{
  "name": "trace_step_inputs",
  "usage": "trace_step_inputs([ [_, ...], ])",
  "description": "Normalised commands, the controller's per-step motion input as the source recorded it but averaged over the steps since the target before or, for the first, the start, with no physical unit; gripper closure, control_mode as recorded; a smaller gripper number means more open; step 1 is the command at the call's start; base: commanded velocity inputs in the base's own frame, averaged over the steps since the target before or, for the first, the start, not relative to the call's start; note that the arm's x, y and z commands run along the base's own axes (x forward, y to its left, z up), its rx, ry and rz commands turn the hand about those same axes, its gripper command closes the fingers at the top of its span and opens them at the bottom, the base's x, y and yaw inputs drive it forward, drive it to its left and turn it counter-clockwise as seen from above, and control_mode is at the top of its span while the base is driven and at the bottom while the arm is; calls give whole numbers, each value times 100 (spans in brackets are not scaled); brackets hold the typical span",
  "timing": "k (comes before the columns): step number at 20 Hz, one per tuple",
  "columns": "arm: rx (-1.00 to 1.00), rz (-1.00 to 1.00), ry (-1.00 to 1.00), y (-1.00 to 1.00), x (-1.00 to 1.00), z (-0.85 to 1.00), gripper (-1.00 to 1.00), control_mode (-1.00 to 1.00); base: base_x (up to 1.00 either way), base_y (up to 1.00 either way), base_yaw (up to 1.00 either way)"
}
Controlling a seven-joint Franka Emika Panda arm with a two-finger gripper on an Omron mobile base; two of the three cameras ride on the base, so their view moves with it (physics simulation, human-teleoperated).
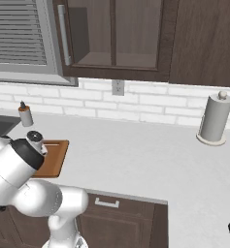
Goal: Pick up the sponge from the counter and clean the cutting board by briefly scrubbing or pressing down on the cutting board. Once finished, release the sponge.
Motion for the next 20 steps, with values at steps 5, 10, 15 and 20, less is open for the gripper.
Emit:
trace_step_inputs([
  [5, 0, 7, 0, 24, 0, 0, 100, -100, 0, 0, 0],
  [10, 0, 4, 0, 4, 3, 0, 100, -100, 0, 0, 0],
  [15, 0, 3, 0, 0, 37, 0, 100, -100, 0, 0, 0],
  [20, 0, 3, 0, 0, 72, 0, 100, -100, 0, 0, 0],
])
